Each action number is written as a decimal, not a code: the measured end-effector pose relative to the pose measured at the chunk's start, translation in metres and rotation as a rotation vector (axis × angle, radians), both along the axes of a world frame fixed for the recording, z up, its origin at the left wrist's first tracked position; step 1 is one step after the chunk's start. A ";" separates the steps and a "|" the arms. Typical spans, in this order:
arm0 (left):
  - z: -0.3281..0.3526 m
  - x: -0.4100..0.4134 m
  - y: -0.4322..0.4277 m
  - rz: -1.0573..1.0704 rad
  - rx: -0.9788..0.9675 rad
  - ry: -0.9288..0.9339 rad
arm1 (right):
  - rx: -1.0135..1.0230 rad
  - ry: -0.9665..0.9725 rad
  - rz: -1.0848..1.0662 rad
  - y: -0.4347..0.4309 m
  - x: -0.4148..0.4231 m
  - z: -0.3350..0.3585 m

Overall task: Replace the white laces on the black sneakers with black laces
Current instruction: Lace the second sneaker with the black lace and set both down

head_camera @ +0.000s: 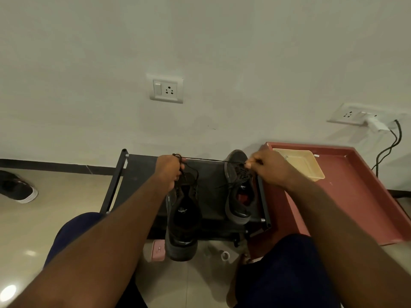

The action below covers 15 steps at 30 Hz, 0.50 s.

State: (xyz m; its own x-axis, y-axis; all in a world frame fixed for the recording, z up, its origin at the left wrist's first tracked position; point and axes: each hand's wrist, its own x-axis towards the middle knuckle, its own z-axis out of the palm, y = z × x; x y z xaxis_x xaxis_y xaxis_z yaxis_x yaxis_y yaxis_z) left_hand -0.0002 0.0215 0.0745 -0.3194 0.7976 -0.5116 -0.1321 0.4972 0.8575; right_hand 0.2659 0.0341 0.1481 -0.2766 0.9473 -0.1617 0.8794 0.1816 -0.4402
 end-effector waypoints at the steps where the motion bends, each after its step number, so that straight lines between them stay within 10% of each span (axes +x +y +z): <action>1: 0.001 -0.001 -0.002 -0.016 0.020 0.051 | 0.032 -0.065 -0.069 -0.002 0.010 -0.004; 6: 0.012 0.007 -0.007 -0.266 0.261 0.390 | -0.162 -0.511 -0.127 -0.023 0.000 -0.002; 11: 0.026 0.021 -0.016 -0.608 0.354 0.718 | -0.139 0.207 0.052 -0.033 -0.081 -0.013; 15: 0.023 0.004 -0.016 -0.497 0.179 0.659 | -0.264 0.285 0.080 -0.045 -0.107 -0.029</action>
